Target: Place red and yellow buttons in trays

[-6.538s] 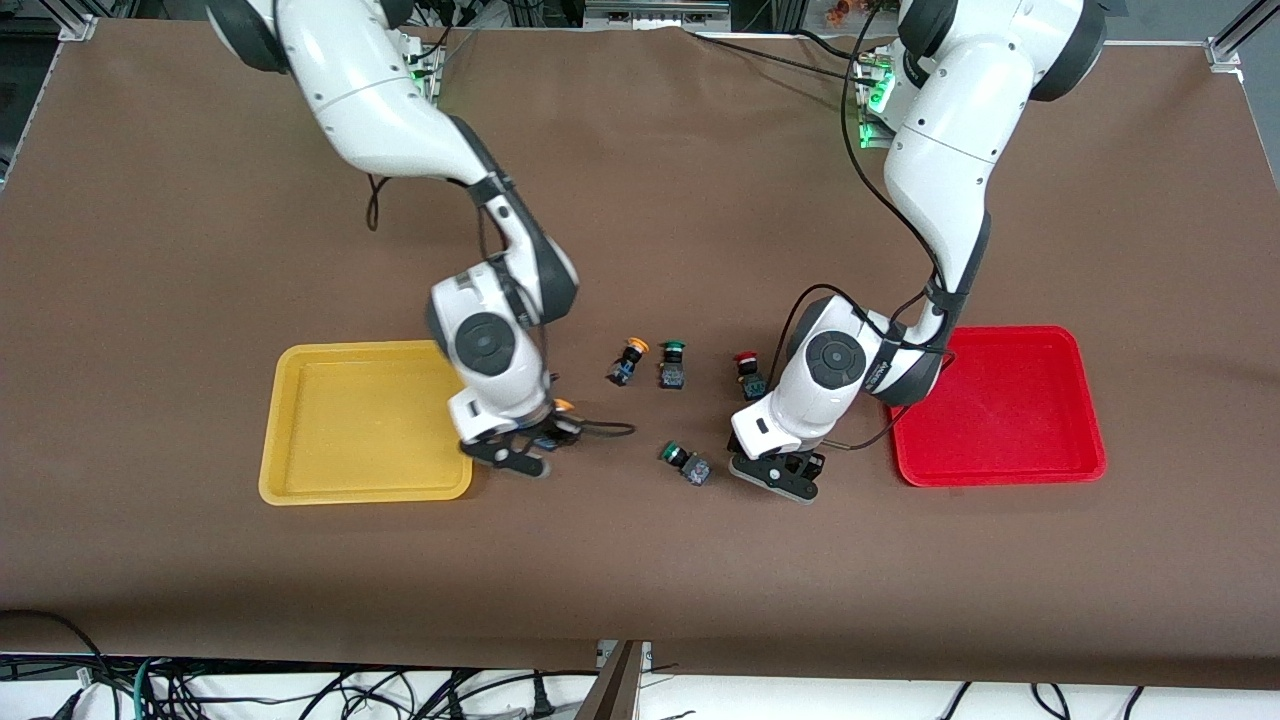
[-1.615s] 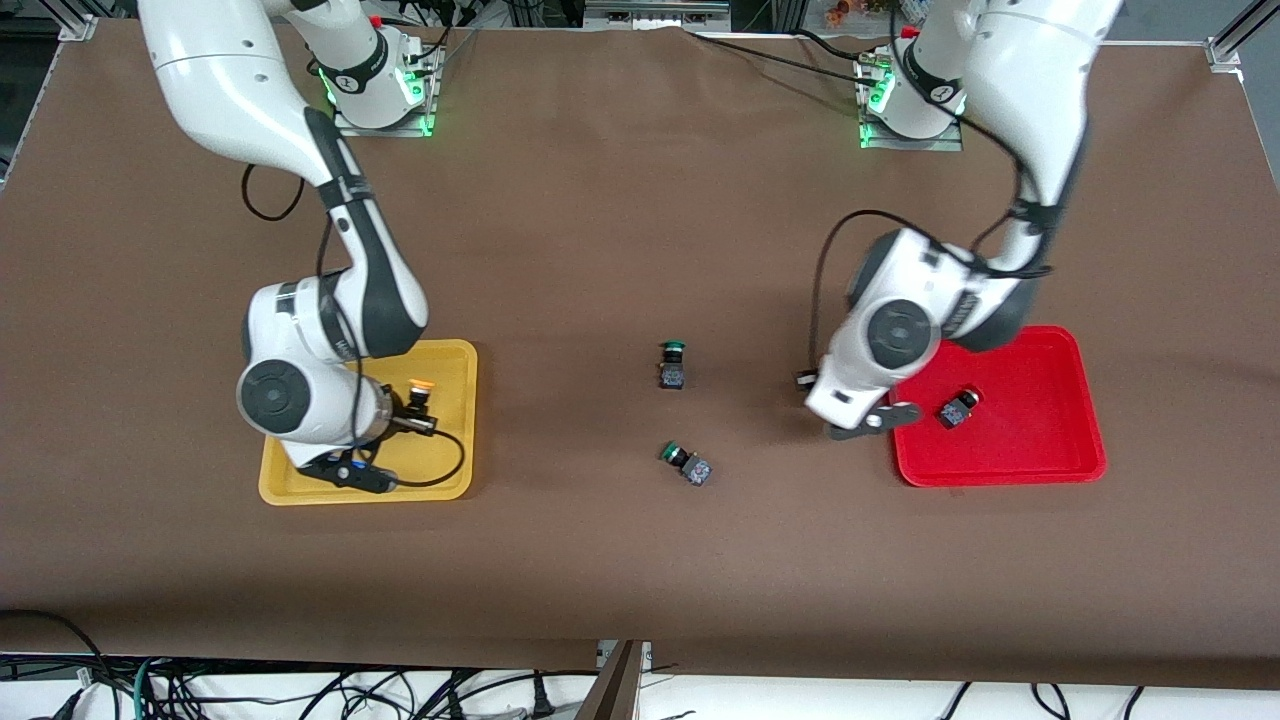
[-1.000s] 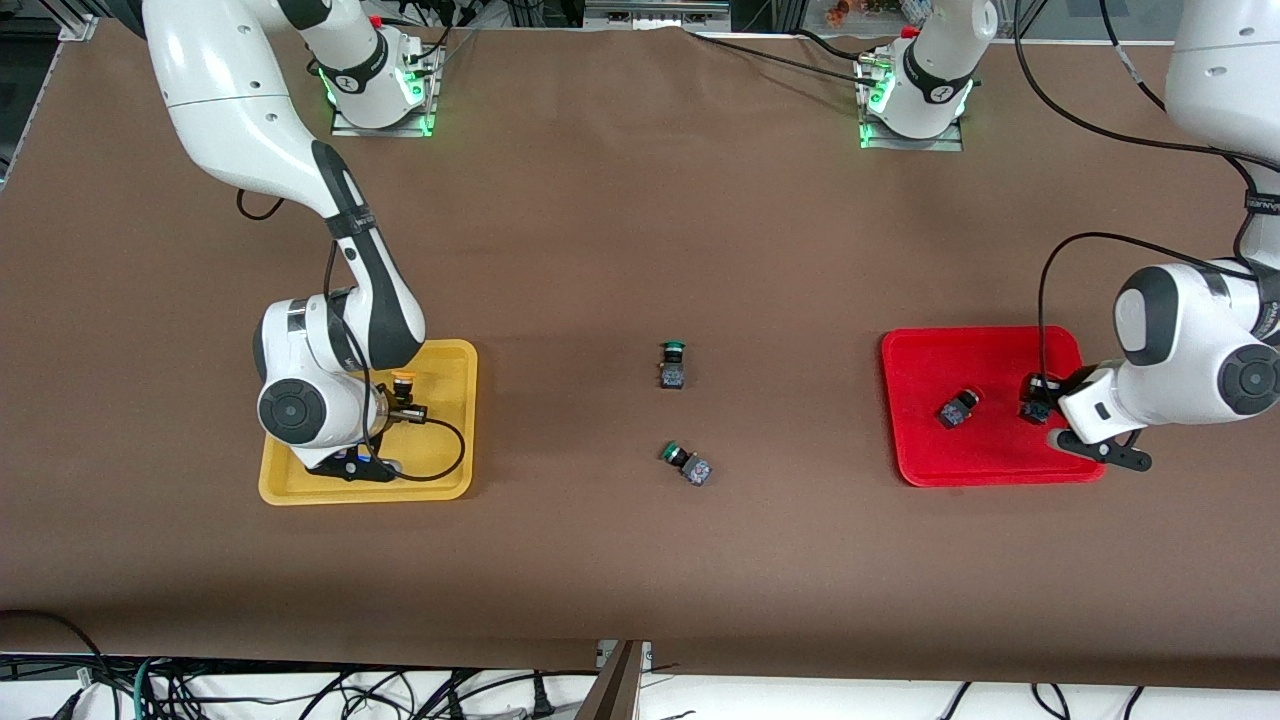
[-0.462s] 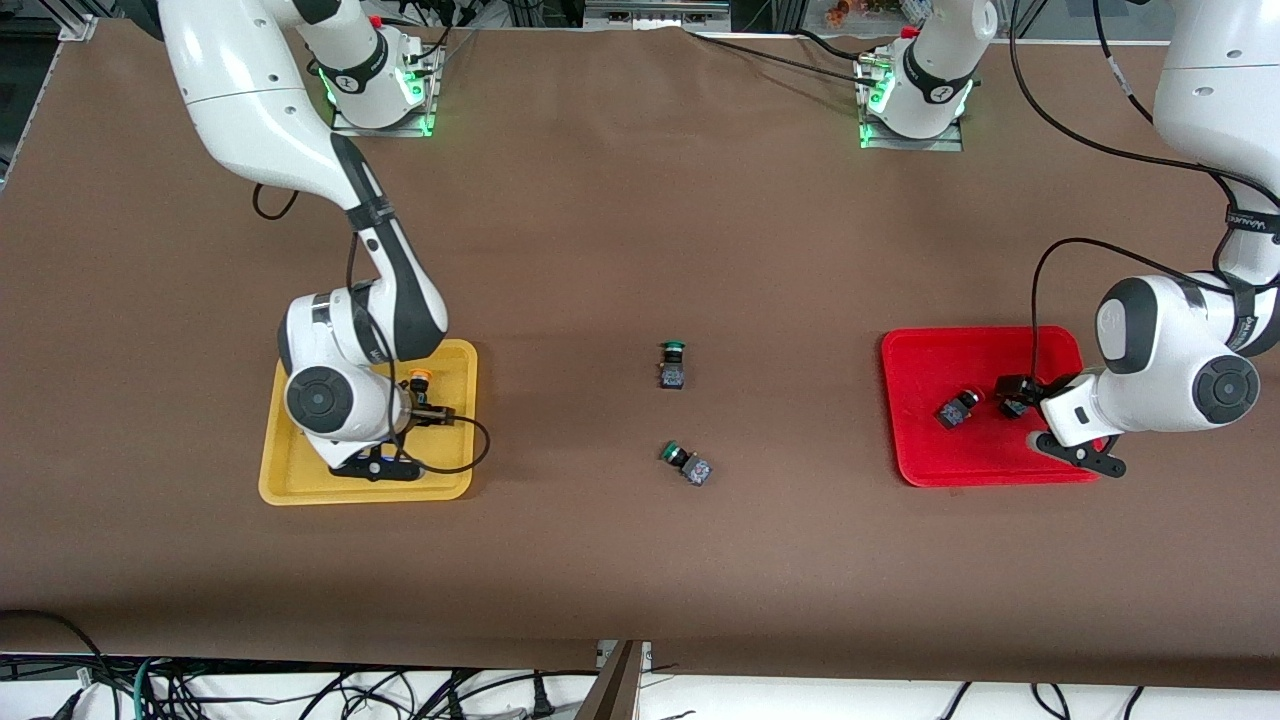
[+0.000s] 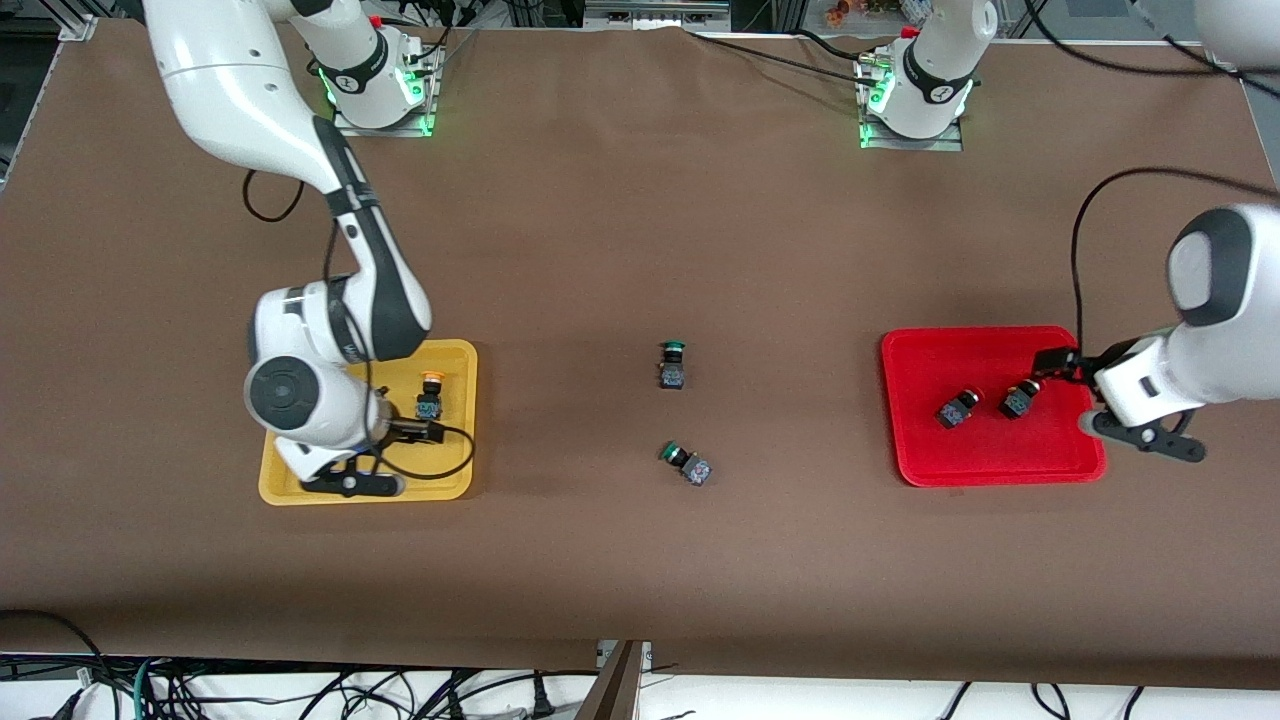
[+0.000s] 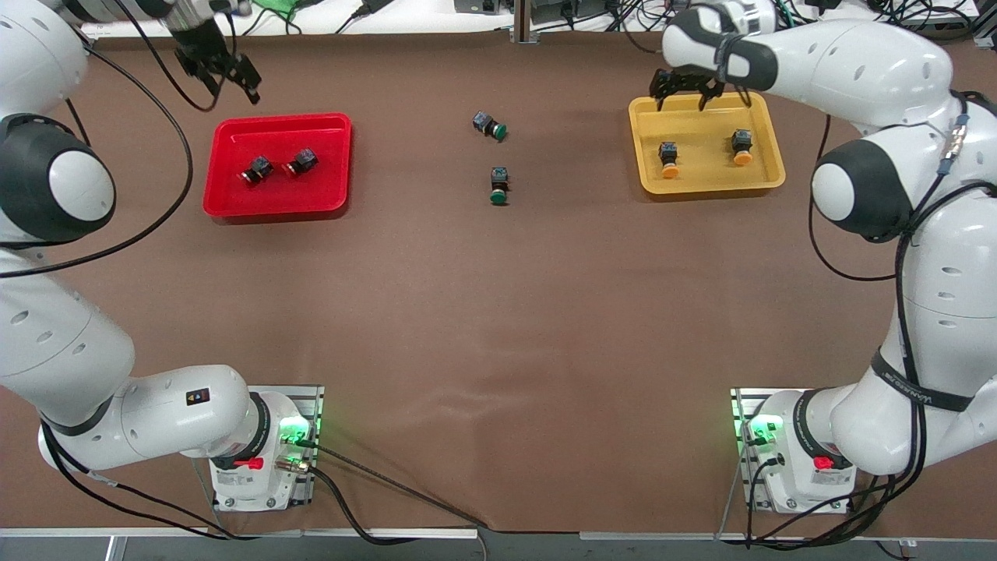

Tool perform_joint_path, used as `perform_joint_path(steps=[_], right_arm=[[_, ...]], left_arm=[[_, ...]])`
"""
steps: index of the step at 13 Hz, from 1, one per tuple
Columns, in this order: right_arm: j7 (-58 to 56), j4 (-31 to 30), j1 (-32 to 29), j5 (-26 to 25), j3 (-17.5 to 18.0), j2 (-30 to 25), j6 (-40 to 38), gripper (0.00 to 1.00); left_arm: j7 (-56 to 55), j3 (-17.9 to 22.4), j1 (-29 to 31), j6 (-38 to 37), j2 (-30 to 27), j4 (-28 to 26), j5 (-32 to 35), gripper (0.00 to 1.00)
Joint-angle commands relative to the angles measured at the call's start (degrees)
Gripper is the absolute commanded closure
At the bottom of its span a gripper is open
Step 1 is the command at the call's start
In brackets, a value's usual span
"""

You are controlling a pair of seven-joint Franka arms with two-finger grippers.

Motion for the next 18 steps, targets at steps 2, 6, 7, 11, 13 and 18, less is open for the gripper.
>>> perform_joint_path(steps=[2,6,7,11,13,18], right_arm=[[-6.43,-0.56,-3.95,-0.41,0.35,-7.54,-9.23,0.0],[-11.02,-0.39,-4.39,-0.32,-2.12,-16.41,-20.93,0.0],[-10.32,-0.39,-4.48,-0.32,-1.94,-19.83,-23.48,0.0],[-10.14,-1.53,-6.32,-1.02,-1.06,-30.04,-32.62,0.0],[-11.11,-1.79,-10.43,-2.87,1.73,-34.25,-37.19,0.0],[-11.11,-1.88,-11.78,-2.78,3.68,-37.44,-40.82,0.0]], left_arm=[[-4.14,-3.17,-0.68,-12.86,-1.76,13.06,1.6,0.0],[-4.66,-2.73,-0.6,-12.88,-1.24,19.58,1.35,0.0],[-5.36,-2.65,-0.68,-12.88,-1.24,19.42,1.61,0.0],[-17.39,-2.3,-1.21,-14.9,-4.55,16.46,1.18,0.0],[-18.28,8.27,-10.74,-10.9,-12.71,4.98,-0.22,0.0],[-19.68,13.0,-15.98,1.71,-23.65,-13.02,-3.4,0.0]])
